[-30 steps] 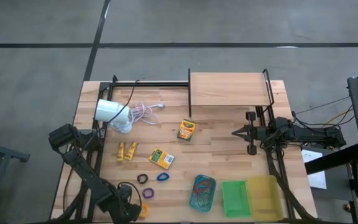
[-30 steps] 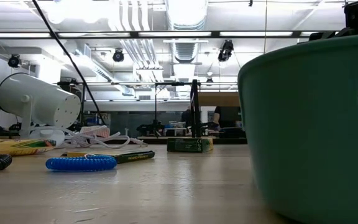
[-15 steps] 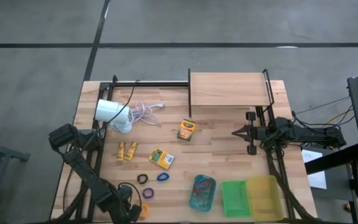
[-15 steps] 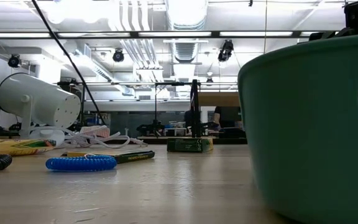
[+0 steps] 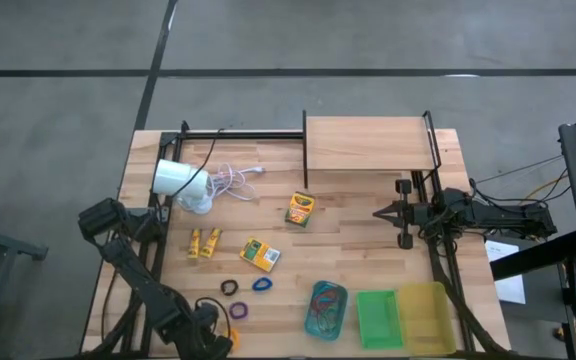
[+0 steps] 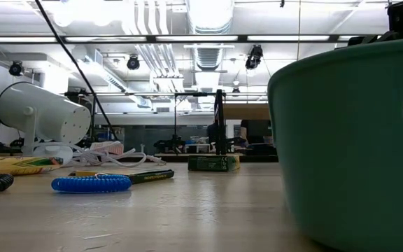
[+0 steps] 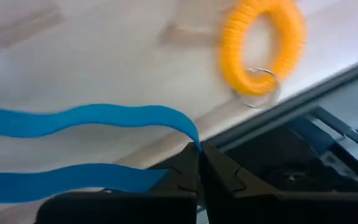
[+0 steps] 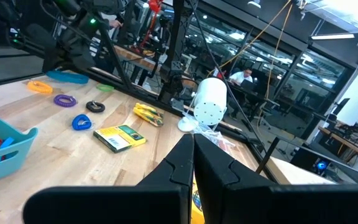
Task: Pick & Place Office Desk Supplies
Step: Put the blue rubber band into the blue bin
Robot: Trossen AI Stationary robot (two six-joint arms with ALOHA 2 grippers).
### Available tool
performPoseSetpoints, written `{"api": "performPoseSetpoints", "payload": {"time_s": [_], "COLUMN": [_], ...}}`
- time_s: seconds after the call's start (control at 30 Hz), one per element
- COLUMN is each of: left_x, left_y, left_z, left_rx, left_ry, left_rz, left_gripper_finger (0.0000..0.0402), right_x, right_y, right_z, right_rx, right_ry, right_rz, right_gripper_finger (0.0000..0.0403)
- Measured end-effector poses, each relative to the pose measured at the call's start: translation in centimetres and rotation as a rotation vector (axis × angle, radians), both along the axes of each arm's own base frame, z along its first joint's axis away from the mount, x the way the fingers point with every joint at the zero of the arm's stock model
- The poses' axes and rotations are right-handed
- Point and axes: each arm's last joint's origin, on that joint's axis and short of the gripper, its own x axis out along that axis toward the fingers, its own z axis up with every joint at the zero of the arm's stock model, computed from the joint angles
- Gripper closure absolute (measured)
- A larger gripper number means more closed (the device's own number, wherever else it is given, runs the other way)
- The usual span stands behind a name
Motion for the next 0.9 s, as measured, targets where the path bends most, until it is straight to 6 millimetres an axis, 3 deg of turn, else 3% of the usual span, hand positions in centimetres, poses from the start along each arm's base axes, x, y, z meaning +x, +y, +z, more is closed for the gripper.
{"api": "performPoseSetpoints", "payload": {"time_s": [0.4,0.63,0.9], "left_x": [1.6,3.7,6.4], "left_y": [0.4,2.4,4.4], "left_z": [2.5,5.0,8.0], "left_rx": [0.183,0.344,0.617], "left_ry": [-0.248,-0.328,-0.553], "left_rz": [-0.146,-0.279,-0.511], "left_gripper_finger": [0.0394,0.0394,0.0394], "right_x": [0.0,0.0,0.0], "right_y": [0.0,0.0,0.0], "right_z": [0.0,0.0,0.0], "right_rx": [0.000,0.000,0.000], "right_ry": [0.001,0.000,0.000], "right_rz": [-0.001,0.000,0.000], "right_gripper_finger": [0.0394,0.0394,0.0394]}}
